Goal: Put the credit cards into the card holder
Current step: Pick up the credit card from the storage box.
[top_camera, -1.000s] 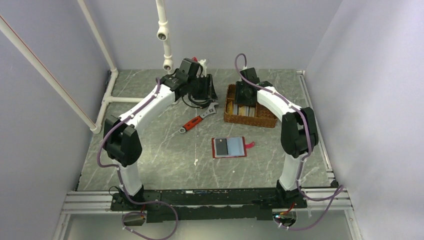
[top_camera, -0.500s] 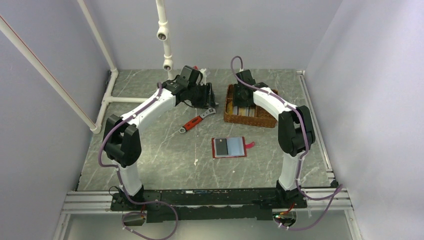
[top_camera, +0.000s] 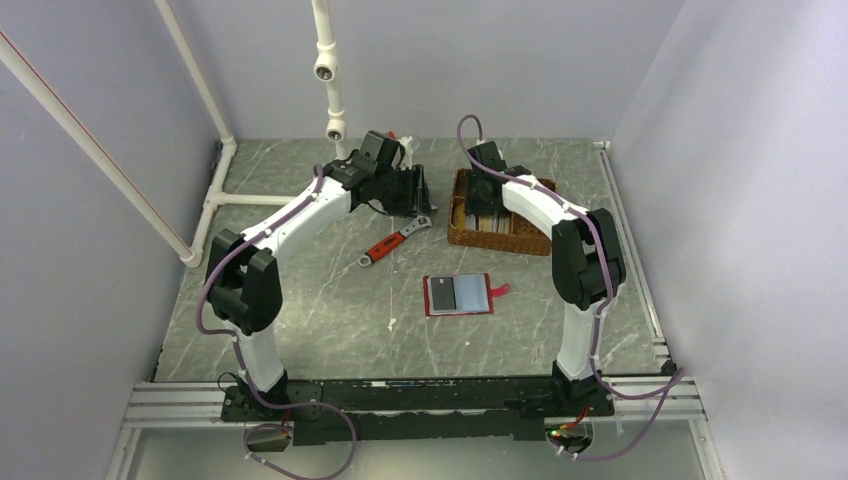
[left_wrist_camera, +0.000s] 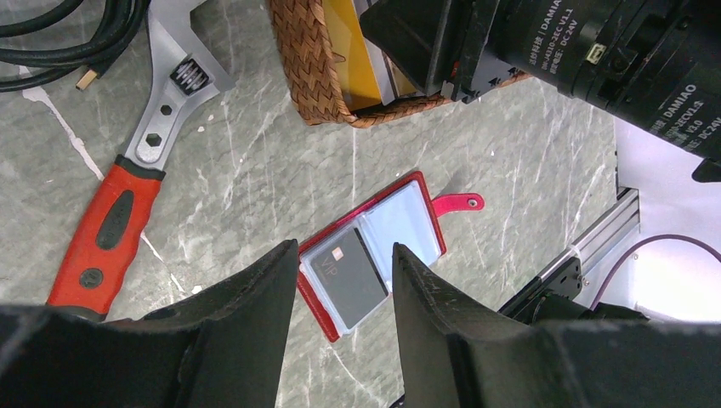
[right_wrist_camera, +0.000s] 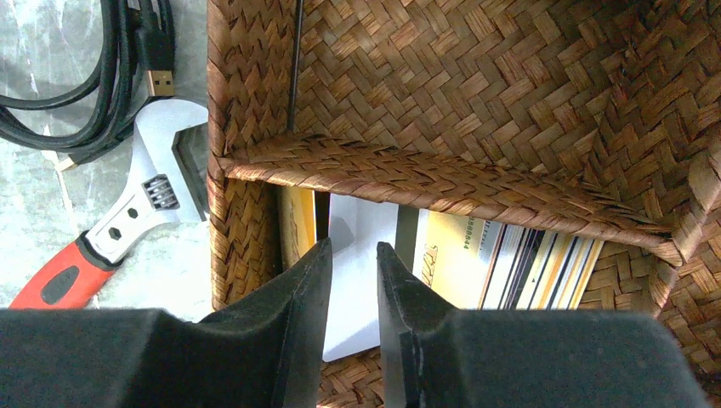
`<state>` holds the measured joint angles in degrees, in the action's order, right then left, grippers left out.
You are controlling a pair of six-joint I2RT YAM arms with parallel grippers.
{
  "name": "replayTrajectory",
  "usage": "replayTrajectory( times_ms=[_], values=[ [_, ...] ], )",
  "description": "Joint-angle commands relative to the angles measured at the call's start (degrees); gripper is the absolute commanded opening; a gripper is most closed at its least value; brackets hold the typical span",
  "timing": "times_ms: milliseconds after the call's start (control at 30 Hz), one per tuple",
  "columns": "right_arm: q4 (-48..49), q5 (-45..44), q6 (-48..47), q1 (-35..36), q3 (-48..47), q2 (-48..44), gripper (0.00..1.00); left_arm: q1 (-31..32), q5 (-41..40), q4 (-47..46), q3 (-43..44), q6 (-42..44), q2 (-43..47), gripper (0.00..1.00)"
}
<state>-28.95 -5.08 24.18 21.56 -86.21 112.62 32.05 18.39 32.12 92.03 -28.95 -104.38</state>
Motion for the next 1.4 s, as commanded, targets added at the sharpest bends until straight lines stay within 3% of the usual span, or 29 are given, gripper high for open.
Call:
replayTrajectory(
  times_ms=[0, 467, 867, 1000, 1133, 1267, 1367],
  values=[
    [1.12, -2.06, -0.4, 0.54, -1.99, 0.14, 0.29, -0.36, 1.55, -2.06, -0.26, 0.49, 3.3, 0.5],
    [2.03, -1.28, 0.38, 0.42, -0.22, -5.52, 0.32, -0.32, 2.76, -2.58, -0.4, 0.21, 3.09, 0.5],
    [7.95, 7.59, 1.64, -0.99, 2.34, -0.92, 0.36, -0.41, 4.8, -2.9, -0.96, 0.4, 3.58, 0.53],
    [9.38, 10.69, 1.87, -1.13, 3.07, 0.1, 0.26, -0.48, 5.6, -3.06, -1.32, 0.34, 3.98, 0.54],
    [11.0, 12.53, 2.47, -2.45, 4.48, -1.96, 0.01, -1.03, 9.1, -4.35, -1.89, -0.51, 4.25, 0.56],
    [10.33, 12.18, 2.26, -5.39, 6.09, -8.18, 0.0, -2.62, 14.79, -8.22, -3.94, -2.93, 5.08, 0.61],
    [10.63, 13.31, 1.77, -7.46, 8.8, -18.02, 0.0, -4.29, 20.83, -13.96, -7.02, -6.74, 6.32, 0.66]
  ],
)
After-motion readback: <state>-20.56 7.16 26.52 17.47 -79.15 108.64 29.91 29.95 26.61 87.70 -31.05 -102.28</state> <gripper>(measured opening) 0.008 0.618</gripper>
